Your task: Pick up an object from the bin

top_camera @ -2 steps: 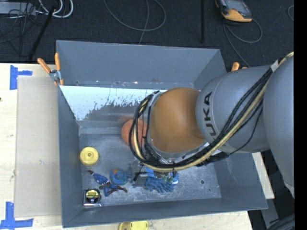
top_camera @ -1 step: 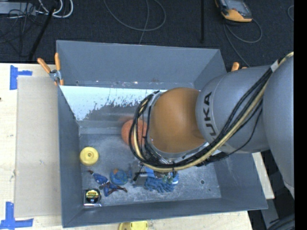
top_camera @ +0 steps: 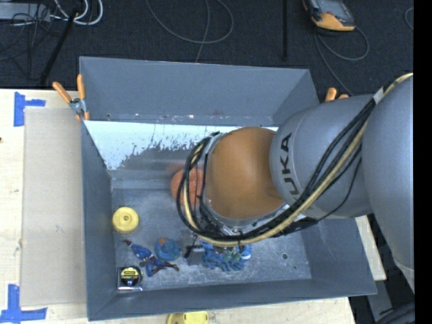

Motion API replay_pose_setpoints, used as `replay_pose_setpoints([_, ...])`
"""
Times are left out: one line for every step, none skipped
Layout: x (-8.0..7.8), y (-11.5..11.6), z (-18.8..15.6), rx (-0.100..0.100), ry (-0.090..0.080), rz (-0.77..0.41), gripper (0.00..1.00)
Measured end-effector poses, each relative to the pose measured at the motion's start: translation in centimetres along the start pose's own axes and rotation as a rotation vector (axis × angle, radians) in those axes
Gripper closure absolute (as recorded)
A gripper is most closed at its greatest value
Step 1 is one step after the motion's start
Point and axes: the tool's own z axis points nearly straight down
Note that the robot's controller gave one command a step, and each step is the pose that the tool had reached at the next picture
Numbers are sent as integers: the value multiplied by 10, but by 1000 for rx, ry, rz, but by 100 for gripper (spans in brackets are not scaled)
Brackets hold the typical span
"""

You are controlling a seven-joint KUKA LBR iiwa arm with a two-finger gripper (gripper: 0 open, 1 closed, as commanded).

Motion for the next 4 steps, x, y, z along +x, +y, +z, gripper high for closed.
replay_pose_setpoints([5, 7, 11, 0, 0, -14, 0])
replay_pose_setpoints([6, 7, 11, 0, 1, -12, 0])
replay_pose_setpoints([-17, 24, 76, 0, -1, -84, 100])
replay_pose_setpoints([-17, 24, 76, 0, -1, -81, 100])
